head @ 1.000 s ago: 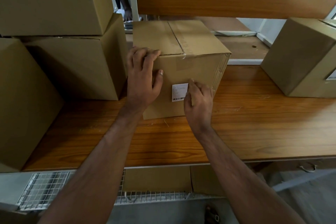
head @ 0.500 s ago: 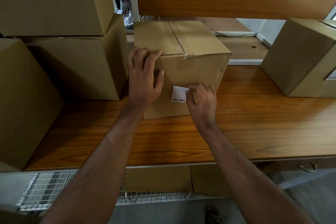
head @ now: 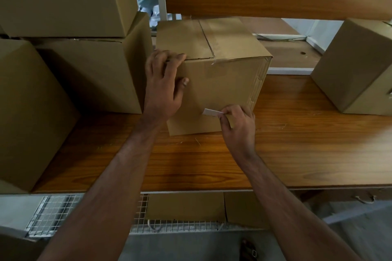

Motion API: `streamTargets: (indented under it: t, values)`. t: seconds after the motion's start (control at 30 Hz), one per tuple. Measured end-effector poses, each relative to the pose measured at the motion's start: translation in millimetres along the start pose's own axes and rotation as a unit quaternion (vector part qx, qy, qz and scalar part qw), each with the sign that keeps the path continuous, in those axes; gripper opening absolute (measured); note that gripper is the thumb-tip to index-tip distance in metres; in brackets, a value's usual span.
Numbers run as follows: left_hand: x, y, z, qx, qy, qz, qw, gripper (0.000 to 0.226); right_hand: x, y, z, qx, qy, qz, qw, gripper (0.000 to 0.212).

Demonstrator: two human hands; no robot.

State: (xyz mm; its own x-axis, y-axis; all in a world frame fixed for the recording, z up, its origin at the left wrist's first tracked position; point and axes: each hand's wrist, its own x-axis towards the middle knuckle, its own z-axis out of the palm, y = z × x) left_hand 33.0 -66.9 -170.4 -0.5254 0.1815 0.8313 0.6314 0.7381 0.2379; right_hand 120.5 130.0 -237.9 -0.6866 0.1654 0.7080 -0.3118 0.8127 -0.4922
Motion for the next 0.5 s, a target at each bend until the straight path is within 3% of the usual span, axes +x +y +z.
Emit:
streamTargets:
  t: [0.4,0.5]
  values:
    - [-2.0,11.8,-5.6,0.046,-0.070,-0.020,0.996,0.058,-13.7,-3.7,-16.7,0.032,0.000,-0.098,0.995,0.007]
    - [-25.9,25.1,-13.3,0.055,-0.050,-0.016,0.997,0.057,-14.8,-7.7,-26.6,0.042,0.010,-0.108,0.993,0.009]
